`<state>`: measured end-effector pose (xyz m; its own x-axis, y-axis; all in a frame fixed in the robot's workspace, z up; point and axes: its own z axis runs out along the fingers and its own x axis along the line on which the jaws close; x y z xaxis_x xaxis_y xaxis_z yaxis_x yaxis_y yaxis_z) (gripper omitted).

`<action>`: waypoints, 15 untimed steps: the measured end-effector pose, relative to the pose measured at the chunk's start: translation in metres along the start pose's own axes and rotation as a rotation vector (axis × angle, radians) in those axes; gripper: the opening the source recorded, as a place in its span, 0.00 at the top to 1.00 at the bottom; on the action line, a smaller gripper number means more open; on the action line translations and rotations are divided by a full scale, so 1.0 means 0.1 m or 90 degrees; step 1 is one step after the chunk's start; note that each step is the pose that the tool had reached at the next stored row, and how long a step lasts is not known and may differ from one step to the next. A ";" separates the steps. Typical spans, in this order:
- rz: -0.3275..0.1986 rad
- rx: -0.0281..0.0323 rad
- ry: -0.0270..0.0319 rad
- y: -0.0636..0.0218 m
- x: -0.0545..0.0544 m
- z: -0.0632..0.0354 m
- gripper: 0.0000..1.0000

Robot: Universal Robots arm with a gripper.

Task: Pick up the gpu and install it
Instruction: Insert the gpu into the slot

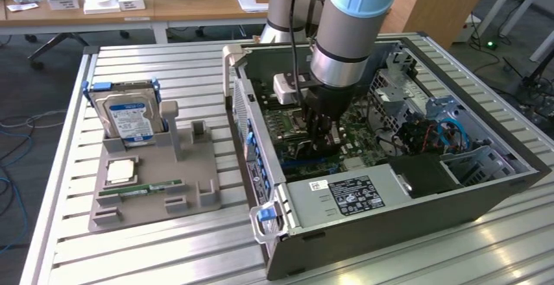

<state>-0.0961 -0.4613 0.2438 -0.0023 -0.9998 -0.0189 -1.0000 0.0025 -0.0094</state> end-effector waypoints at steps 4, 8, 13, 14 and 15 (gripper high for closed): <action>0.000 0.0000 0.0001 0.000 0.00 0.006 0.74; 0.000 0.0000 0.0001 0.001 0.00 0.007 0.74; 0.000 0.0000 0.0000 0.001 0.00 0.007 0.74; 0.000 0.0000 0.0000 0.001 0.00 0.007 0.74; 0.000 0.0000 0.0000 0.001 0.00 0.007 0.74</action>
<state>-0.0962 -0.4613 0.2430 -0.0023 -0.9998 -0.0189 -1.0000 0.0025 -0.0094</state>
